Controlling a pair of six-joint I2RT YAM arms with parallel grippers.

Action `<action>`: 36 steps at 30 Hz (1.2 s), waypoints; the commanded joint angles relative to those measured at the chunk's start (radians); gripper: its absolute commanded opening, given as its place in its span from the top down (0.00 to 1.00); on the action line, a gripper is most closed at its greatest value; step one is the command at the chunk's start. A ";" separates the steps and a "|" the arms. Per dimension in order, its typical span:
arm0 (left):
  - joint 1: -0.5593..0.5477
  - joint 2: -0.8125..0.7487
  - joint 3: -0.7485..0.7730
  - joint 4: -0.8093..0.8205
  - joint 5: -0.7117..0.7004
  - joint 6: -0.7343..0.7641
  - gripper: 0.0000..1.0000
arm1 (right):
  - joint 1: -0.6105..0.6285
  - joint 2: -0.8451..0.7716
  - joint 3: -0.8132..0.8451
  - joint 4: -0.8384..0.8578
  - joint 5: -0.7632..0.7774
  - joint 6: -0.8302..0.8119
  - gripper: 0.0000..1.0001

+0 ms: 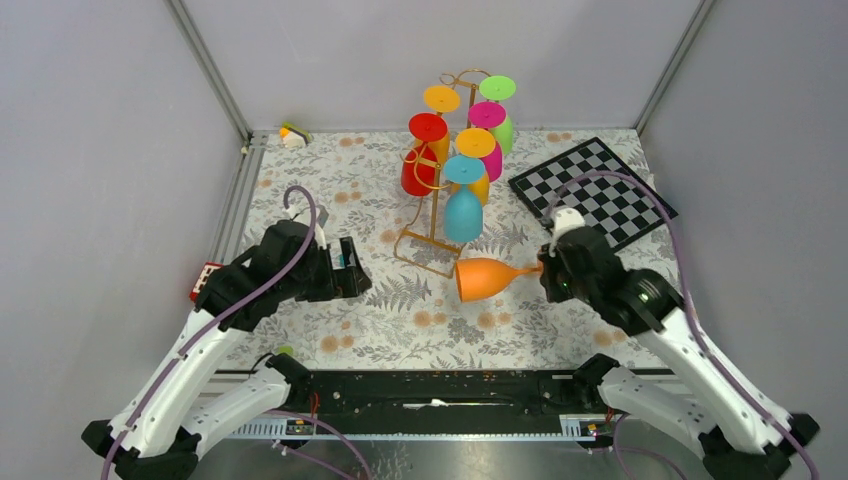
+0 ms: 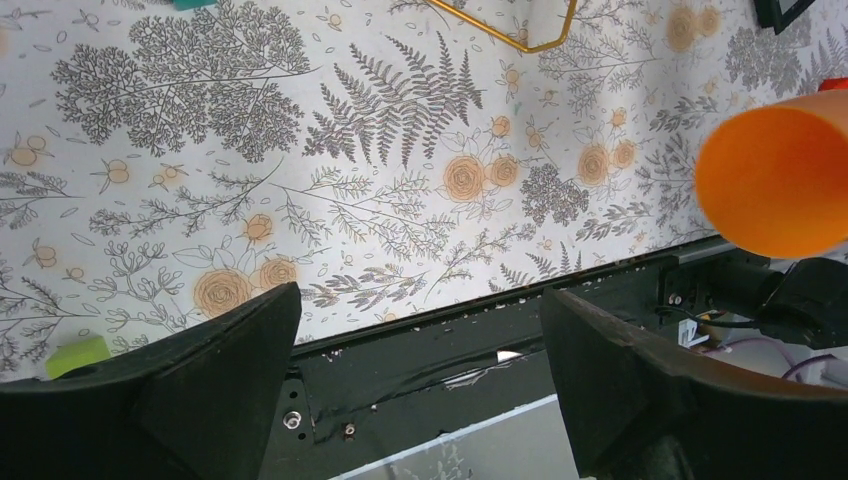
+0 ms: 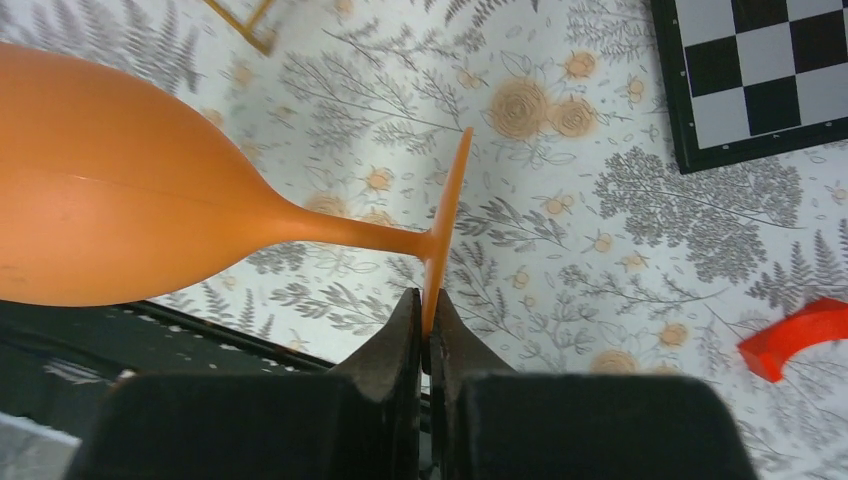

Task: Place the wine glass upside down on the wine glass rack
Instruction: Turn the wine glass upside down at the wine rack.

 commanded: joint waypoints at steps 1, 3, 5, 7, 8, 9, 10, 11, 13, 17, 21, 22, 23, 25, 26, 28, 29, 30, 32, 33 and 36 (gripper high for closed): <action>0.067 -0.021 -0.024 0.045 0.104 0.020 0.01 | -0.003 0.120 0.066 -0.020 0.076 -0.086 1.00; 0.085 -0.024 -0.031 0.044 0.122 0.019 0.01 | -0.003 0.151 0.078 -0.015 0.102 -0.101 1.00; 0.093 -0.028 -0.035 0.042 0.131 0.020 0.01 | -0.002 0.166 0.088 -0.006 0.145 -0.116 1.00; 0.098 -0.035 -0.039 0.041 0.137 0.022 0.01 | -0.001 0.171 0.096 0.006 0.176 -0.141 1.00; 0.100 -0.039 -0.041 0.041 0.140 0.021 0.01 | -0.001 0.171 0.099 0.010 0.191 -0.153 1.00; 0.102 -0.041 -0.042 0.041 0.140 0.020 0.01 | -0.002 0.168 0.103 0.015 0.206 -0.166 1.00; 0.103 -0.043 -0.044 0.042 0.144 0.019 0.01 | -0.001 0.165 0.105 0.018 0.217 -0.179 1.00; 0.103 -0.045 -0.045 0.043 0.146 0.016 0.01 | -0.001 0.160 0.106 0.022 0.227 -0.192 1.00; 0.105 -0.051 -0.052 0.048 0.154 0.008 0.01 | 0.000 0.152 0.105 0.030 0.247 -0.216 1.00; 0.106 -0.057 -0.059 0.061 0.176 0.001 0.01 | 0.019 0.140 0.110 0.030 0.297 -0.262 1.00; 0.106 -0.057 -0.055 0.073 0.202 -0.007 0.01 | 0.085 0.150 0.120 0.042 0.403 -0.305 1.00; 0.106 -0.059 -0.055 0.078 0.207 -0.011 0.01 | 0.106 0.163 0.133 0.040 0.437 -0.316 1.00; 0.106 -0.060 -0.056 0.083 0.212 -0.017 0.01 | 0.129 0.179 0.145 0.037 0.469 -0.326 1.00; 0.107 -0.067 -0.057 0.090 0.221 -0.031 0.01 | 0.172 0.211 0.173 0.034 0.540 -0.349 1.00; 0.108 -0.071 -0.058 0.096 0.225 -0.037 0.01 | 0.196 0.224 0.182 0.039 0.575 -0.360 1.00; 0.108 -0.080 -0.056 0.101 0.233 -0.047 0.01 | 0.246 0.244 0.188 0.062 0.640 -0.389 1.00; 0.108 -0.082 -0.054 0.100 0.236 -0.050 0.01 | 0.273 0.253 0.188 0.073 0.677 -0.406 1.00; 0.108 -0.087 -0.051 0.100 0.239 -0.052 0.01 | 0.306 0.266 0.187 0.087 0.710 -0.426 1.00; 0.109 -0.091 -0.043 0.097 0.242 -0.055 0.01 | 0.367 0.288 0.179 0.112 0.787 -0.470 1.00; 0.109 -0.093 -0.035 0.094 0.242 -0.056 0.01 | 0.409 0.298 0.174 0.124 0.824 -0.490 1.00; 0.111 -0.102 -0.020 0.090 0.243 -0.066 0.01 | 0.504 0.317 0.147 0.173 0.934 -0.554 1.00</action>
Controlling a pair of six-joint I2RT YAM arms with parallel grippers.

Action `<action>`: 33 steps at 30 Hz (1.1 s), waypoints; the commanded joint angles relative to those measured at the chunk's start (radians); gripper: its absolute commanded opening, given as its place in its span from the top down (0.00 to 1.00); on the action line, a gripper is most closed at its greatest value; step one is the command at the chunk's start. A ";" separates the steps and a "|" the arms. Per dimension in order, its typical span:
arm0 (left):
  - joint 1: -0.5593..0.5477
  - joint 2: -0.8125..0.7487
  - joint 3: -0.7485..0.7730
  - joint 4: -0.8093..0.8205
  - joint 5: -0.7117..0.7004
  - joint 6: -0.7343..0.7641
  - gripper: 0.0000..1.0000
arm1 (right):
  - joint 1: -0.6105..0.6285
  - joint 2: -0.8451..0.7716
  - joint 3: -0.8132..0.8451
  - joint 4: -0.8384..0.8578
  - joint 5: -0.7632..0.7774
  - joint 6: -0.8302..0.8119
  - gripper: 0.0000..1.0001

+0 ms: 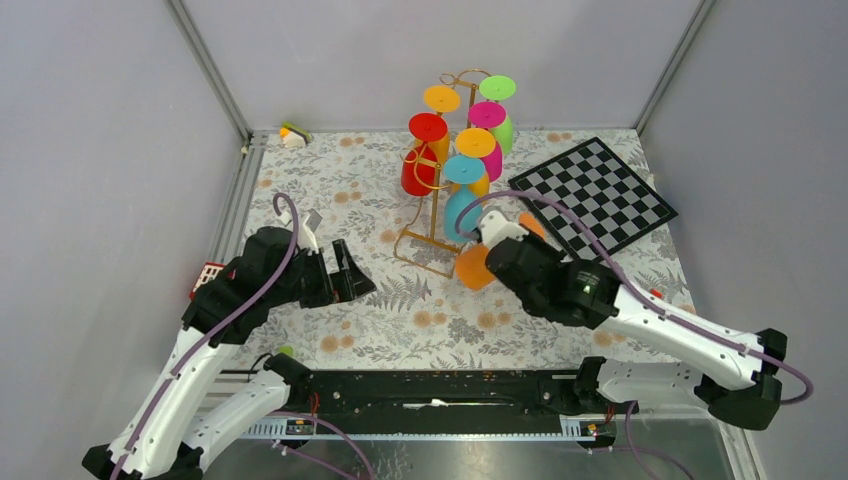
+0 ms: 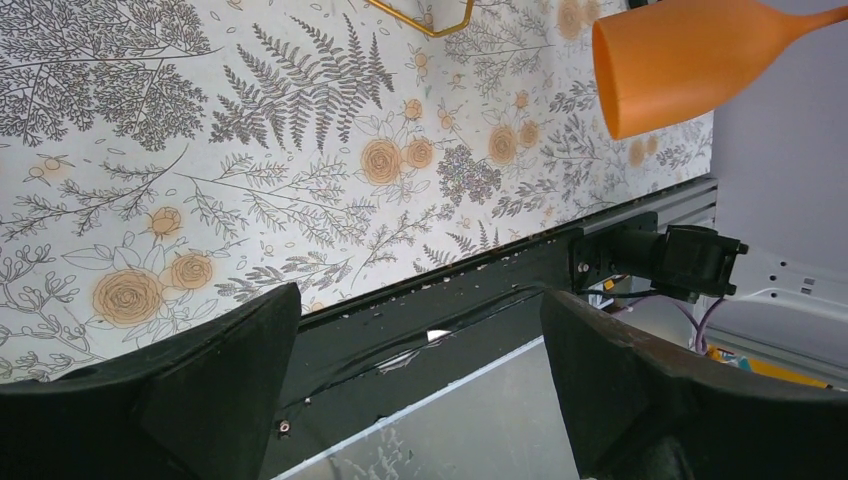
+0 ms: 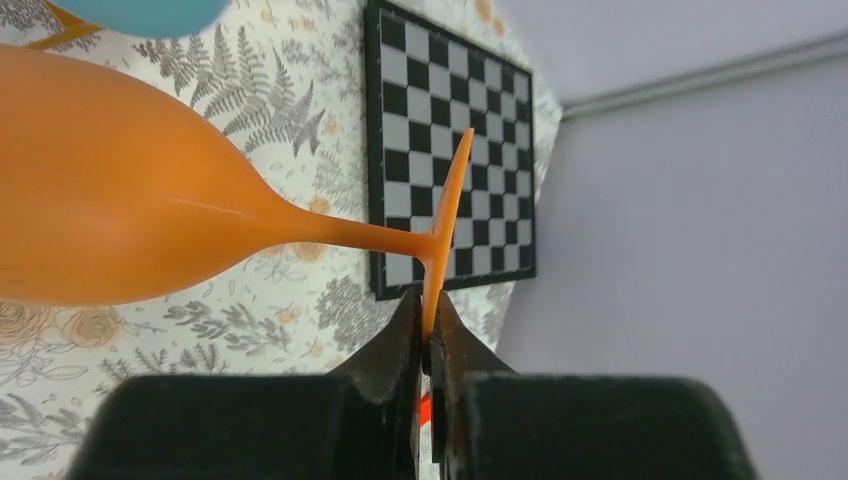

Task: Place the wine glass upside down on the wine glass rack
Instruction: Turn the wine glass upside down at the wine rack.

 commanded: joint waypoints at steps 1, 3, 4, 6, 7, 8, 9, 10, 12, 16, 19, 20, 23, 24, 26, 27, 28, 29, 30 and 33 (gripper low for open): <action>0.008 -0.021 0.034 0.042 0.026 -0.026 0.01 | 0.137 0.020 -0.012 0.118 0.260 -0.130 1.00; 0.010 -0.026 0.039 0.044 0.031 -0.032 0.01 | 0.206 0.031 -0.031 0.161 0.328 -0.169 1.00; 0.010 -0.027 0.041 0.046 0.034 -0.034 0.01 | 0.242 0.038 -0.041 0.184 0.365 -0.193 1.00; 0.011 -0.028 0.044 0.049 0.042 -0.039 0.01 | 0.306 0.058 -0.062 0.249 0.442 -0.255 1.00; 0.012 -0.028 0.047 0.050 0.049 -0.040 0.01 | 0.339 0.073 -0.077 0.297 0.483 -0.296 1.00; 0.013 -0.027 0.050 0.053 0.056 -0.044 0.01 | 0.369 0.090 -0.092 0.355 0.526 -0.374 1.00; 0.014 -0.028 0.051 0.057 0.065 -0.048 0.01 | 0.395 0.109 -0.113 0.431 0.583 -0.453 1.00; 0.015 -0.029 0.053 0.067 0.076 -0.055 0.01 | 0.418 0.130 -0.134 0.542 0.618 -0.539 1.00; 0.018 -0.037 0.051 0.092 0.101 -0.074 0.02 | 0.464 0.173 -0.189 0.743 0.659 -0.706 1.00; 0.024 -0.052 0.030 0.168 0.183 -0.127 0.04 | 0.533 0.234 -0.259 1.195 0.691 -1.032 1.00; 0.029 -0.054 0.005 0.246 0.256 -0.179 0.06 | 0.569 0.296 -0.296 1.571 0.696 -1.317 1.00; 0.031 -0.055 -0.007 0.279 0.285 -0.200 0.09 | 0.579 0.322 -0.302 1.711 0.695 -1.415 1.00; 0.032 -0.057 -0.057 0.402 0.362 -0.278 0.14 | 0.607 0.437 -0.300 2.177 0.680 -1.836 1.00; 0.032 -0.055 -0.072 0.442 0.385 -0.302 0.15 | 0.616 0.487 -0.288 2.280 0.679 -1.907 1.00; 0.031 -0.048 -0.093 0.505 0.423 -0.336 0.19 | 0.636 0.533 -0.275 2.297 0.671 -1.935 1.00; 0.031 -0.042 -0.098 0.519 0.438 -0.344 0.22 | 0.647 0.550 -0.271 2.297 0.661 -1.928 1.00; 0.031 -0.037 -0.101 0.524 0.449 -0.348 0.23 | 0.659 0.564 -0.259 2.298 0.656 -1.919 1.00; 0.031 -0.036 -0.102 0.524 0.456 -0.348 0.25 | 0.667 0.578 -0.247 2.297 0.656 -1.910 1.00; 0.031 -0.036 -0.102 0.524 0.466 -0.348 0.26 | 0.674 0.586 -0.231 2.297 0.656 -1.906 1.00; 0.027 -0.036 -0.116 0.526 0.487 -0.352 0.30 | 0.685 0.607 -0.199 2.298 0.651 -1.907 1.00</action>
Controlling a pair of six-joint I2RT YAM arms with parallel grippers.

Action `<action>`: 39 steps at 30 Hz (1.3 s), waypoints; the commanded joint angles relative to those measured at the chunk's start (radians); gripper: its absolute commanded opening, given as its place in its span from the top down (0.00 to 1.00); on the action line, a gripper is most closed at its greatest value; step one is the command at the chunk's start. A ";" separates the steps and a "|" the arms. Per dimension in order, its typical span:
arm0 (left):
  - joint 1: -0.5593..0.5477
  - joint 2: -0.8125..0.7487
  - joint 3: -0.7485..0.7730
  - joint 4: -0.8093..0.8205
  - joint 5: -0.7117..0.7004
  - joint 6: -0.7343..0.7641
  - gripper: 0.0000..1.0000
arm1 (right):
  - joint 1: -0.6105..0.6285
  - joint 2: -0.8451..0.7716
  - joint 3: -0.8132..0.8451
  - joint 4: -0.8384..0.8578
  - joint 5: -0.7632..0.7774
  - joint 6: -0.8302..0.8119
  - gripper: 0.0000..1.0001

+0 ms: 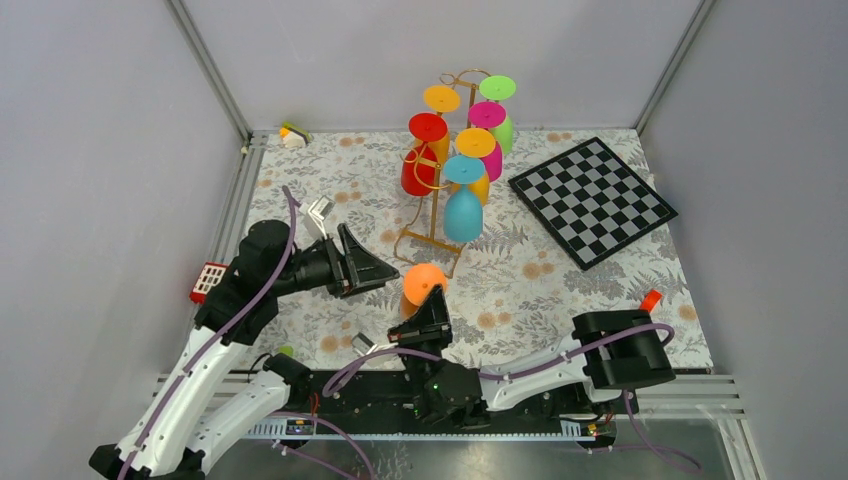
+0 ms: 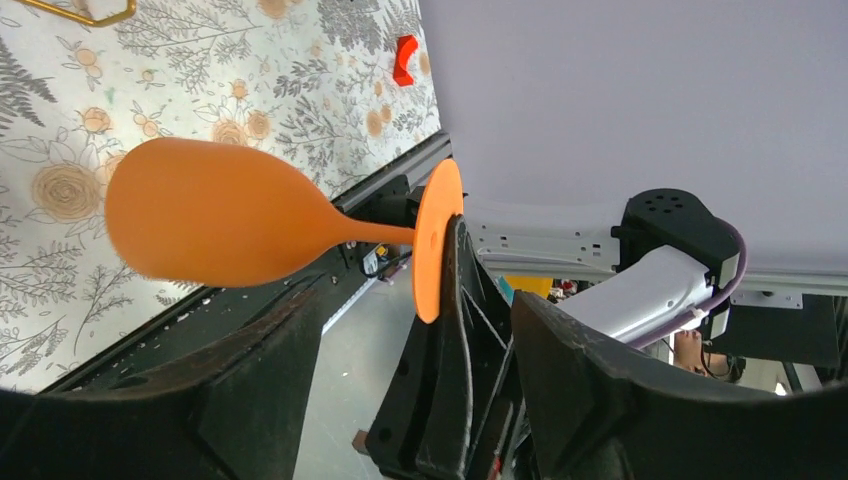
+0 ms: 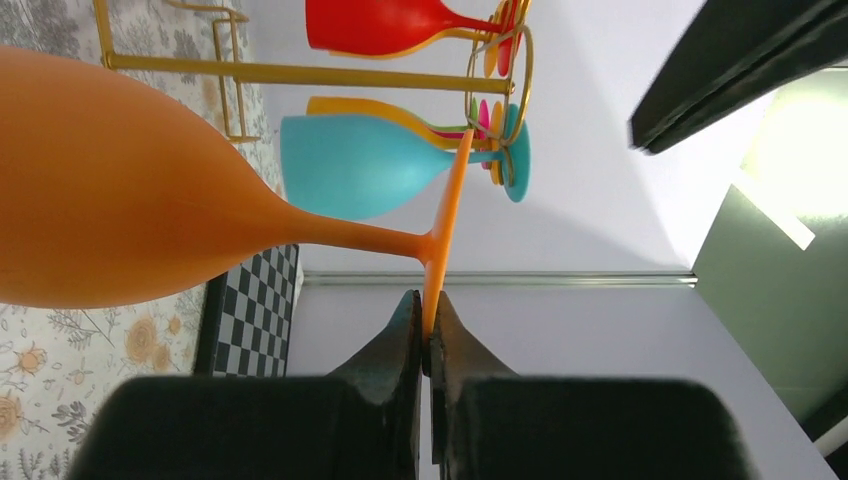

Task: Place the wine glass upside down on the wine glass rack
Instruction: Turn the wine glass upside down at the wine rack.

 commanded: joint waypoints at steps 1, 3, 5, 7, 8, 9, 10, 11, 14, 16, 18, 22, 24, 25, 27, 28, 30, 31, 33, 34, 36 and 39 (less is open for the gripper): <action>-0.001 -0.006 -0.016 0.103 0.084 -0.036 0.31 | 0.021 0.009 0.089 0.186 0.004 -0.102 1.00; -0.012 -0.009 -0.033 0.119 0.090 -0.048 0.33 | 0.022 0.021 0.098 0.186 -0.003 -0.105 1.00; -0.033 -0.007 -0.045 0.133 0.090 -0.056 0.35 | 0.022 0.027 0.101 0.186 -0.007 -0.108 1.00; -0.055 0.003 -0.047 0.137 0.083 -0.052 0.37 | 0.025 0.027 0.108 0.186 -0.008 -0.108 1.00; -0.070 0.007 -0.048 0.148 0.080 -0.055 0.38 | 0.026 0.027 0.111 0.186 -0.008 -0.108 1.00; -0.085 0.013 -0.049 0.165 0.078 -0.061 0.39 | 0.026 0.027 0.112 0.186 -0.009 -0.111 1.00; -0.104 0.019 -0.050 0.183 0.073 -0.071 0.41 | 0.026 0.028 0.111 0.186 -0.010 -0.113 1.00; -0.122 0.026 -0.052 0.201 0.063 -0.079 0.43 | 0.025 0.028 0.111 0.185 -0.011 -0.113 1.00; -0.170 0.049 -0.050 0.244 0.042 -0.095 0.51 | 0.026 0.026 0.104 0.185 -0.015 -0.113 1.00; -0.186 0.065 -0.043 0.248 0.032 -0.092 0.61 | 0.025 0.025 0.102 0.186 -0.016 -0.113 1.00; -0.192 0.079 -0.039 0.248 0.026 -0.086 0.82 | 0.025 0.024 0.100 0.185 -0.014 -0.111 1.00; -0.193 0.085 -0.032 0.223 0.003 -0.071 1.00 | 0.025 0.022 0.097 0.185 -0.007 -0.100 1.00; -0.193 0.084 -0.022 0.193 -0.019 -0.053 1.00 | 0.026 0.020 0.094 0.186 -0.006 -0.093 1.00; -0.192 0.082 -0.016 0.178 -0.029 -0.047 1.00 | 0.025 0.018 0.094 0.186 -0.005 -0.090 1.00; -0.193 0.076 -0.008 0.159 -0.044 -0.034 1.00 | 0.025 0.020 0.096 0.186 -0.002 -0.087 1.00; -0.193 0.073 -0.005 0.151 -0.053 -0.030 1.00 | 0.026 0.019 0.096 0.186 -0.001 -0.088 1.00; -0.192 0.066 0.001 0.133 -0.073 -0.021 1.00 | 0.025 0.021 0.098 0.186 0.000 -0.085 1.00; -0.192 0.063 0.003 0.126 -0.084 -0.017 1.00 | 0.027 0.022 0.099 0.185 0.000 -0.083 1.00; -0.191 0.060 0.011 0.109 -0.101 -0.006 1.00 | 0.025 0.024 0.099 0.185 -0.001 -0.075 0.92; -0.191 0.060 0.018 0.096 -0.110 0.002 1.00 | 0.027 0.022 0.100 0.186 0.000 -0.067 0.82; -0.191 0.061 0.034 0.066 -0.129 0.020 1.00 | 0.025 0.019 0.102 0.184 0.003 -0.052 0.51; -0.191 0.062 0.062 0.008 -0.169 0.056 1.00 | 0.025 0.010 0.108 0.186 0.009 -0.022 0.13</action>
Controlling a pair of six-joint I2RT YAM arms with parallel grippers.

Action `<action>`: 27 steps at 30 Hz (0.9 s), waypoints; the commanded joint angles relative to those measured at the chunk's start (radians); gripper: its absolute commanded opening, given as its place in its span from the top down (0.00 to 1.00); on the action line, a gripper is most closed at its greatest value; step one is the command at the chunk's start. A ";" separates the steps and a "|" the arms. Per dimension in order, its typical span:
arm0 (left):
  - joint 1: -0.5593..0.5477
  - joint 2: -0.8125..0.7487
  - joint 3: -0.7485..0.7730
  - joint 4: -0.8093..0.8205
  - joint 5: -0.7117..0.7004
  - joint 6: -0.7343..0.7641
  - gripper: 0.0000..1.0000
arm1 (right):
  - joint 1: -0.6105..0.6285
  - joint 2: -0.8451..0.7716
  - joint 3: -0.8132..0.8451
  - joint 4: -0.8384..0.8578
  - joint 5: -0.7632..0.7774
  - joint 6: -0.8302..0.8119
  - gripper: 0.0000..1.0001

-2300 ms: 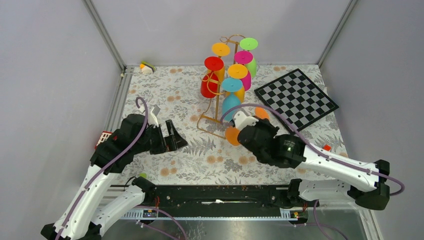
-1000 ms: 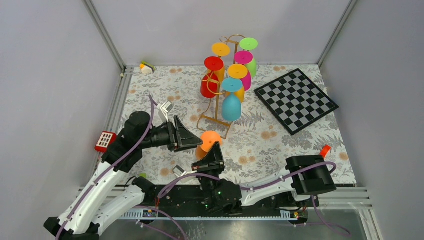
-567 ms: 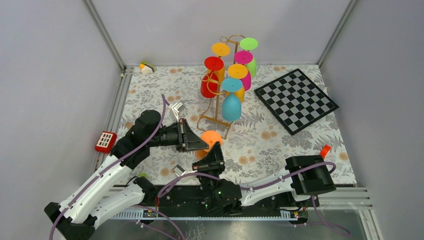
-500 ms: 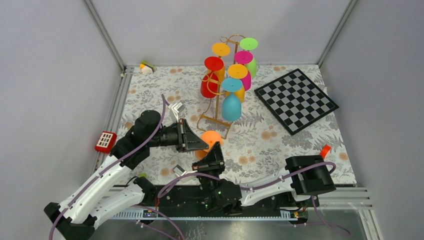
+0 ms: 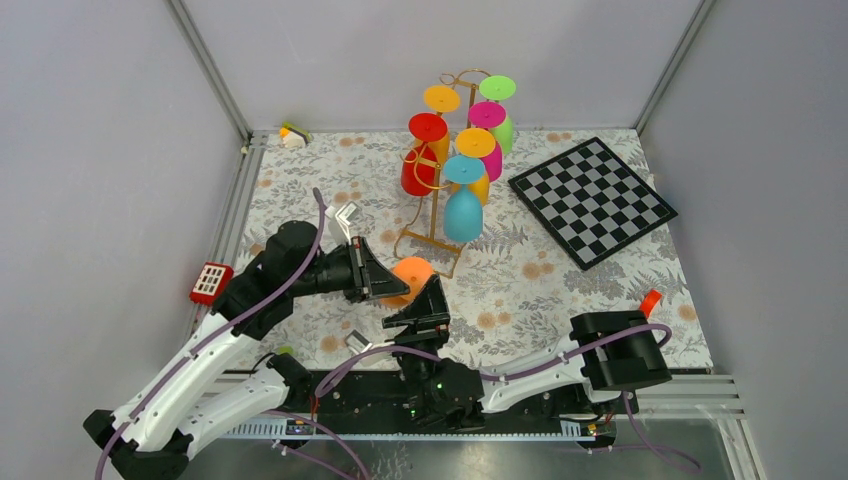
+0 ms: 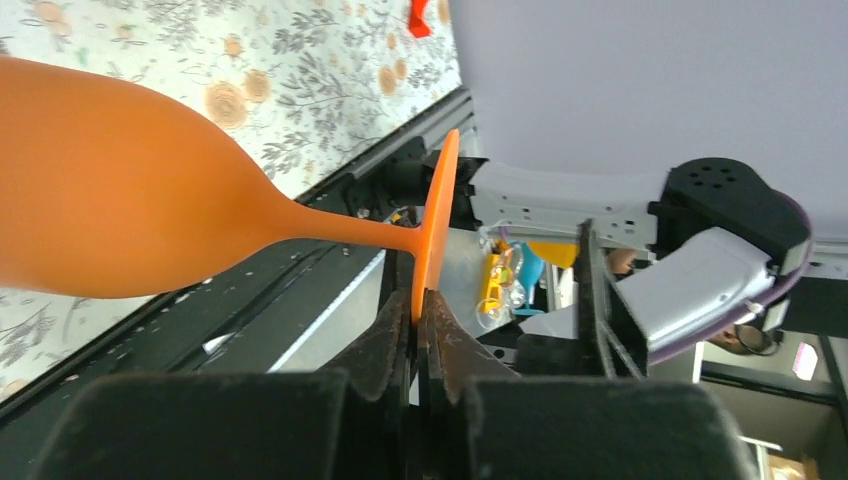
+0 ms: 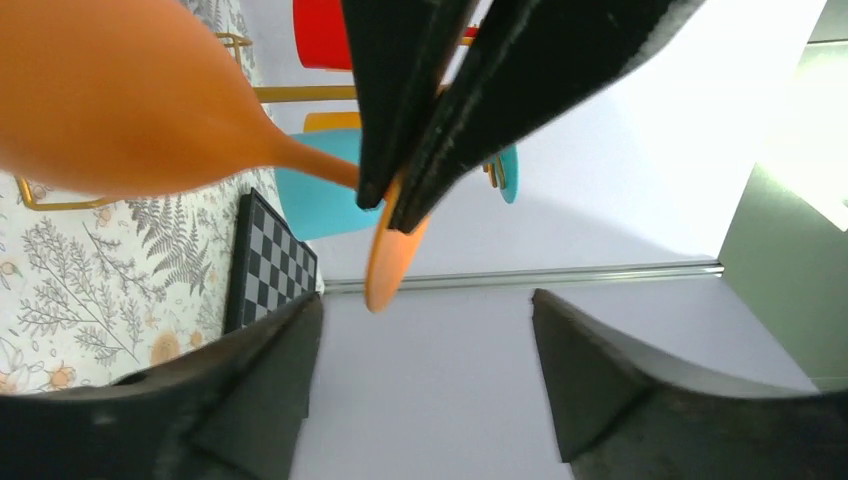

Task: Place the wine glass upside down on the wine glass rack
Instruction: Turn the wine glass upside down at the wine rack.

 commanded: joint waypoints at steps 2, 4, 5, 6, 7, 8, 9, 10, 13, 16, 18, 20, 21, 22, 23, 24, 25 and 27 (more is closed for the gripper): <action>0.004 -0.011 0.098 -0.107 -0.131 0.111 1.00 | 0.008 -0.025 0.037 0.078 0.013 0.060 0.01; 0.003 -0.011 0.119 -0.160 -0.171 0.147 1.00 | 0.008 -0.034 0.038 0.080 0.020 0.080 0.00; 0.004 -0.012 0.129 -0.184 -0.194 0.161 1.00 | 0.008 -0.037 0.038 0.082 0.023 0.090 0.00; 0.003 -0.013 0.139 -0.206 -0.210 0.173 1.00 | 0.009 -0.043 0.038 0.083 0.026 0.103 0.00; 0.004 -0.014 0.147 -0.225 -0.226 0.183 1.00 | 0.009 -0.045 0.040 0.084 0.029 0.115 0.00; 0.003 -0.016 0.154 -0.245 -0.243 0.194 1.00 | 0.008 -0.048 0.042 0.085 0.033 0.124 0.00; 0.003 -0.017 0.162 -0.265 -0.257 0.203 1.00 | 0.008 -0.051 0.043 0.086 0.038 0.129 0.00; 0.003 -0.019 0.167 -0.288 -0.273 0.212 1.00 | 0.008 -0.052 0.046 0.087 0.041 0.134 0.00; 0.003 -0.030 0.176 -0.326 -0.310 0.230 1.00 | 0.008 -0.057 0.051 0.089 0.047 0.157 0.00; 0.003 -0.040 0.180 -0.351 -0.331 0.239 1.00 | 0.008 -0.081 0.052 0.090 0.048 0.196 0.00; 0.004 -0.045 0.179 -0.360 -0.339 0.243 1.00 | 0.007 -0.108 0.051 0.091 0.046 0.235 0.00; 0.003 -0.051 0.173 -0.366 -0.341 0.243 1.00 | 0.006 -0.139 0.051 0.092 0.039 0.272 0.00; 0.003 -0.053 0.170 -0.367 -0.342 0.242 1.00 | 0.006 -0.155 0.052 0.091 0.034 0.287 0.00; 0.003 -0.056 0.169 -0.367 -0.342 0.242 1.00 | 0.006 -0.168 0.050 0.092 0.027 0.314 0.00; 0.003 -0.058 0.166 -0.367 -0.342 0.242 1.00 | 0.006 -0.184 0.044 0.092 0.017 0.340 0.00; 0.003 -0.061 0.163 -0.367 -0.343 0.241 1.00 | 0.005 -0.201 0.037 0.092 0.007 0.370 0.00; 0.003 -0.063 0.161 -0.367 -0.342 0.240 1.00 | 0.005 -0.214 0.033 0.092 -0.001 0.392 0.01; 0.003 -0.067 0.159 -0.369 -0.343 0.239 1.00 | 0.005 -0.231 0.029 0.091 -0.014 0.420 0.00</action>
